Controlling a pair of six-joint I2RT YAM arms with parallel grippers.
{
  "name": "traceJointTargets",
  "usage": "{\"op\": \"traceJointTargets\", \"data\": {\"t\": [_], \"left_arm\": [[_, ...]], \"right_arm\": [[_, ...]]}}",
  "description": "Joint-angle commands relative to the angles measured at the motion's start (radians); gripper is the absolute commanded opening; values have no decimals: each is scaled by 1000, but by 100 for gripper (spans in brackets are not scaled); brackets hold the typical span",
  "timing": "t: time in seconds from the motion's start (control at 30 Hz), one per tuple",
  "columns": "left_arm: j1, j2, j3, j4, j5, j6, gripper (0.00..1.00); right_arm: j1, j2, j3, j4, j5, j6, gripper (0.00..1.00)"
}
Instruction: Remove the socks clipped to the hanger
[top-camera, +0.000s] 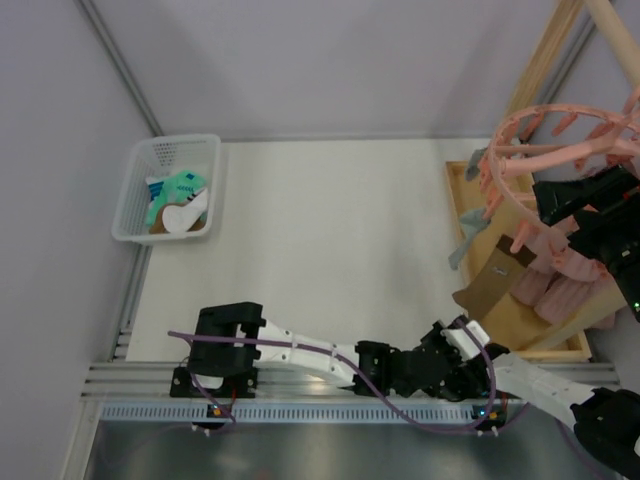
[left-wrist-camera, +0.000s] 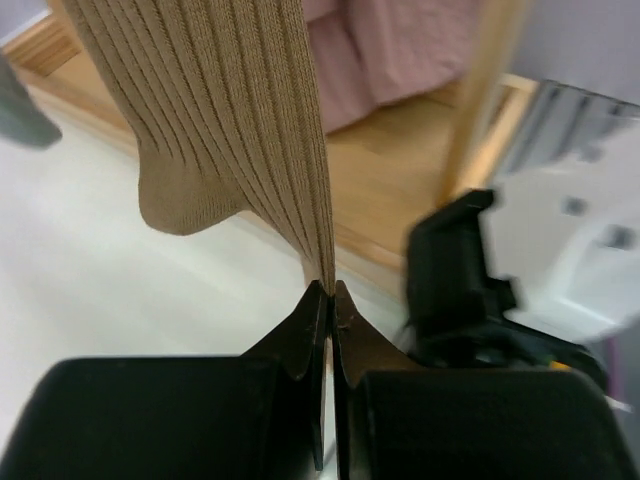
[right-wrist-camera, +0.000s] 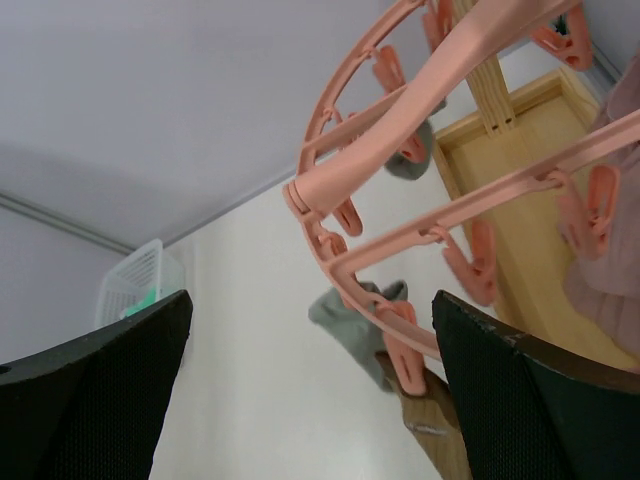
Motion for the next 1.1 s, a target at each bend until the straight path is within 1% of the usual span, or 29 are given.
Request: {"op": "traceJointTargets", "data": {"t": [0.0, 0.1, 0.17, 0.27, 0.37, 0.43, 0.67, 0.7, 0.87, 0.97, 1.07], "left_arm": [[-75, 25, 56, 23, -5, 18, 0], [-89, 59, 90, 22, -14, 38, 0], [-91, 69, 105, 20, -49, 56, 0], [-89, 57, 93, 22, -86, 62, 0], [-91, 33, 63, 20, -86, 53, 0], [-91, 19, 41, 20, -86, 44, 0], [-92, -134, -123, -1, 32, 2, 0], [-92, -147, -126, -27, 56, 1, 0], [-92, -162, -132, -81, 47, -33, 0], [-92, -156, -125, -79, 99, -44, 0], [-92, -161, -114, -79, 147, -51, 0]], "right_arm": [[0, 13, 13, -73, 3, -30, 99], [0, 23, -10, -99, -17, -41, 99], [0, 20, -24, -110, -20, -53, 99], [0, 1, -61, -128, -23, -88, 99], [0, -63, -154, -96, -57, -150, 99], [0, -118, -220, -81, -72, -151, 99], [-2, -221, -334, -45, -117, -156, 99], [0, -229, -340, -41, -134, -156, 99], [0, -223, -359, -34, -171, -127, 98], [0, -209, -403, -24, -168, -112, 98], [0, -229, -460, 28, -186, -107, 98]]}}
